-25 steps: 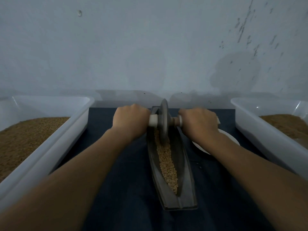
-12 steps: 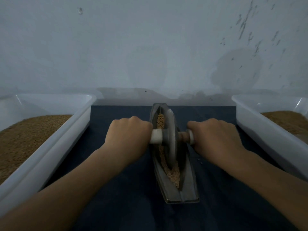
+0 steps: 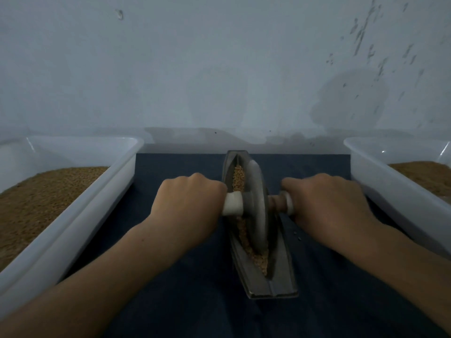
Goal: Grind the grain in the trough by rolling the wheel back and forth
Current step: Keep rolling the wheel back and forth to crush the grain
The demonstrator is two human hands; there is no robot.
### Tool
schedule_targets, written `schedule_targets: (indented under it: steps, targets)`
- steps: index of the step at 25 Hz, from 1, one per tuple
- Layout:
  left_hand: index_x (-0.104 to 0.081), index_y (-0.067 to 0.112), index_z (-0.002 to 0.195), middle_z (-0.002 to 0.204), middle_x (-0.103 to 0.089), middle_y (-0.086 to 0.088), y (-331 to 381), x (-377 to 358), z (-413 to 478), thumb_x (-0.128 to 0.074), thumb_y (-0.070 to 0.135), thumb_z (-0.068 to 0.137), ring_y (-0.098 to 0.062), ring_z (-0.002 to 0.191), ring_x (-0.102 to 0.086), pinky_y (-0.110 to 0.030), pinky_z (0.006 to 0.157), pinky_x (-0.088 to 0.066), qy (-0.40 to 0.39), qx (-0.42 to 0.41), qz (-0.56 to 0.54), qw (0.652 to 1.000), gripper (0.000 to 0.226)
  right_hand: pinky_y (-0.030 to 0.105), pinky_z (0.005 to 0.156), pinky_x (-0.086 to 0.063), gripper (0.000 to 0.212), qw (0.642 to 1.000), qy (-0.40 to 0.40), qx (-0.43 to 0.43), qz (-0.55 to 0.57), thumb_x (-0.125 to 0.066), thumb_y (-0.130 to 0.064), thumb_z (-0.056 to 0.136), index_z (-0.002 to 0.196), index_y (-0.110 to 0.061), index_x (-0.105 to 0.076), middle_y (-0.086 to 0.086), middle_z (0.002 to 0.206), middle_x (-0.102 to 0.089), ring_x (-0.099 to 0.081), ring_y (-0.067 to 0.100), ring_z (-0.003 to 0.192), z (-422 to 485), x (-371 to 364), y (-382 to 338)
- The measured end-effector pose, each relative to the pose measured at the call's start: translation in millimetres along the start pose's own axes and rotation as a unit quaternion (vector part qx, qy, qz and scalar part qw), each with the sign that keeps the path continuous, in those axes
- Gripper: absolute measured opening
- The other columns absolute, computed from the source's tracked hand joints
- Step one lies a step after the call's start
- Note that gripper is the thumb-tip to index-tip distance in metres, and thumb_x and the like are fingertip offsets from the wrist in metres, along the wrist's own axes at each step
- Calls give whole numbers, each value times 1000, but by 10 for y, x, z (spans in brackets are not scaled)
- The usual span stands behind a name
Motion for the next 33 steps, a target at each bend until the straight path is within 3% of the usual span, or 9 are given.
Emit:
schedule_targets:
  steps: [2,5,11,16,20,23,28,30,33]
  targets:
    - [-33,33,78,62,-27,8,24,72,-33,-69,35,80,-11,48,-21,-27,44,-12,11,-10,7,1000,36,20,45,-10,42,1000,-12,-4,-9,-81,-30,61,70,-35,-40,-11,56,-43,-37,13,44,-116,23,41]
    - [-47,31,84,65,-30,7,-20,-93,134,-68,33,83,-13,52,-31,-30,48,-27,-10,5,-2,1000,21,22,46,-12,38,1000,-12,-17,-15,-76,-30,70,73,-34,-39,-10,58,-38,-40,18,49,80,-105,44]
    - [-64,21,100,85,-59,-4,-163,-254,710,-61,22,89,-27,73,-60,-37,58,-42,-25,47,3,999,12,33,61,-40,10,994,-62,-65,61,-61,-27,90,84,-29,-53,2,87,-64,-62,29,80,827,-496,121]
    - [-53,27,88,70,-38,6,-71,-120,238,-65,30,86,-19,62,-43,-34,55,-35,-24,8,-20,999,12,24,47,-17,41,999,-5,-13,29,-71,-29,78,69,-33,-31,-10,61,-35,-34,14,51,271,-203,54]
    - [-35,32,78,62,-27,8,23,50,-30,-69,33,80,-12,48,-25,-27,44,-17,7,-19,-6,1000,35,15,48,-3,65,1000,2,2,5,-87,-30,47,65,-39,-25,-15,50,-16,-9,-3,45,-18,42,29]
    - [-45,29,81,63,-29,6,-14,-80,177,-68,29,82,-14,48,-26,-29,45,-21,-1,-1,4,1000,23,19,46,-10,50,1000,-12,-15,7,-81,-30,64,67,-37,-31,-13,53,-28,-26,7,43,113,-186,58]
    - [-63,21,101,85,-59,-3,-188,-304,738,-61,22,89,-27,76,-62,-37,59,-45,-32,38,10,999,13,32,61,-37,22,995,-32,-70,61,-62,-28,88,79,-32,-42,1,87,-64,-63,29,83,840,-486,140]
    - [-63,21,103,91,-61,-4,-165,-271,737,-61,22,90,-27,79,-62,-37,60,-44,-45,28,11,999,14,33,62,-37,25,995,-46,-64,65,-62,-29,89,77,-31,-40,0,86,-61,-64,29,85,827,-480,135]
    - [-60,24,100,78,-49,1,-29,-133,394,-66,28,87,-20,66,-51,-35,56,-37,-44,-4,8,999,15,28,52,-31,39,997,-43,-34,60,-66,-34,84,70,-33,-29,-9,70,-47,-56,22,67,382,-368,117]
Point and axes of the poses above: each hand's wrist, its own z-axis towards the middle knuckle, its own x-axis out of the back of the hand, y = z × x, the point moved 10 cm from there along z, towards the middle knuckle
